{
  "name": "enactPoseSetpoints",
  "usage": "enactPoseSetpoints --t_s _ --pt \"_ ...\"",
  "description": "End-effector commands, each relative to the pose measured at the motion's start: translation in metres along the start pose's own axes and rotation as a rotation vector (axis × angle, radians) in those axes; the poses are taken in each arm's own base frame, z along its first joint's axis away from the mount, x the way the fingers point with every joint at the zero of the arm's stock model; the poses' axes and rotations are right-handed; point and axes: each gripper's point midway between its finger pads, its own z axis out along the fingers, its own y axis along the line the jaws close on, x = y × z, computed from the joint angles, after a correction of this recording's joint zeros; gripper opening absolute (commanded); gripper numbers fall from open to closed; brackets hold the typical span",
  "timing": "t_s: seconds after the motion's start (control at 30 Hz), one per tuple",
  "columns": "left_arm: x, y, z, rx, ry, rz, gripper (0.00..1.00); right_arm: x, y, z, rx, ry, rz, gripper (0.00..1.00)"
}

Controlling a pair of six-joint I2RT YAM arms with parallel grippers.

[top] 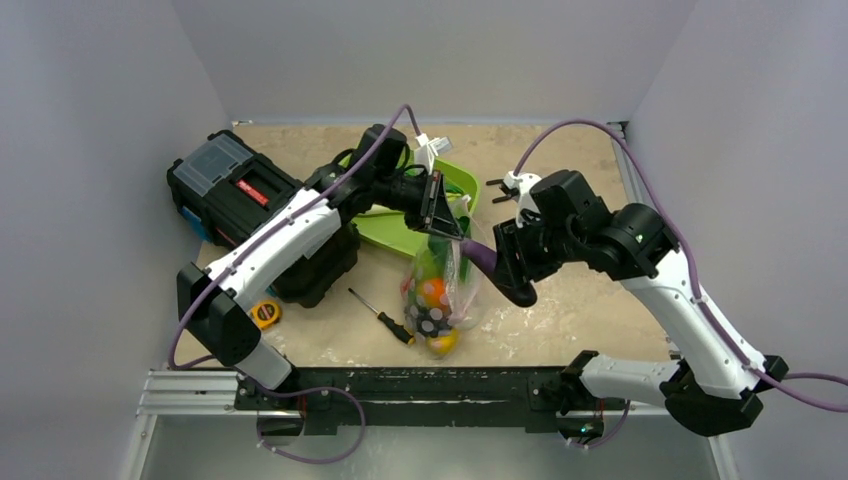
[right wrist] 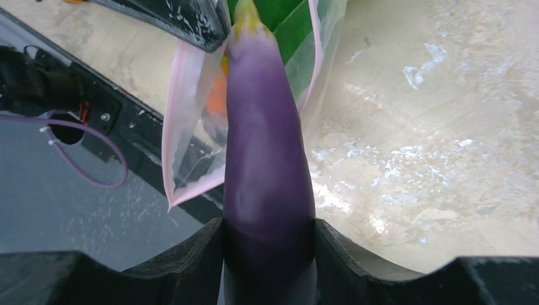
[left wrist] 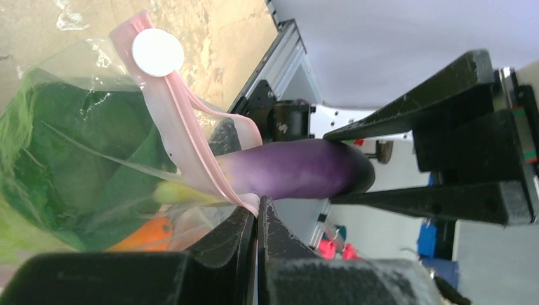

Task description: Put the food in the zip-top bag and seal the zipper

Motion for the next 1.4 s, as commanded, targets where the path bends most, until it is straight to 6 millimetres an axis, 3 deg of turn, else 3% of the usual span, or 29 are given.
enactPoseSetpoints --t_s 0.0,0.23,0.43,0.57,0.77,1.17,1.3,1.37 --pt "0.013 -0.02 -0.033 0.053 0.056 0.14 0.0 0.006 0.022 -0.021 -0.13 -0.006 0.012 0.0" --pt "0.02 -0.01 -0.041 0.046 0.12 0.159 0.0 0.02 0.041 -0.022 -0.254 0.046 -0.023 0.0" --pt "0.011 -0.034 -0.044 0.149 0.1 0.165 0.0 0.021 0.037 -0.007 -0.201 0.097 -0.006 0.0" --pt "0.008 -0.054 -0.05 0.217 0.078 0.175 0.0 0.01 0.043 -0.004 -0.205 0.103 -0.012 0.0" --pt "0.006 -0.065 -0.051 0.244 0.063 0.159 0.0 -0.003 0.057 0.003 -0.242 0.126 -0.031 0.0" --pt "0.02 -0.069 -0.036 0.256 0.105 0.141 0.0 -0.021 0.059 0.028 -0.176 0.15 0.081 0.0" --pt "0.022 -0.064 -0.034 0.253 0.092 0.128 0.0 -0.038 0.056 0.039 -0.148 0.093 0.061 0.08" --pt "0.022 -0.061 -0.032 0.245 0.075 0.121 0.0 -0.052 0.057 0.046 -0.158 0.003 0.076 0.2"
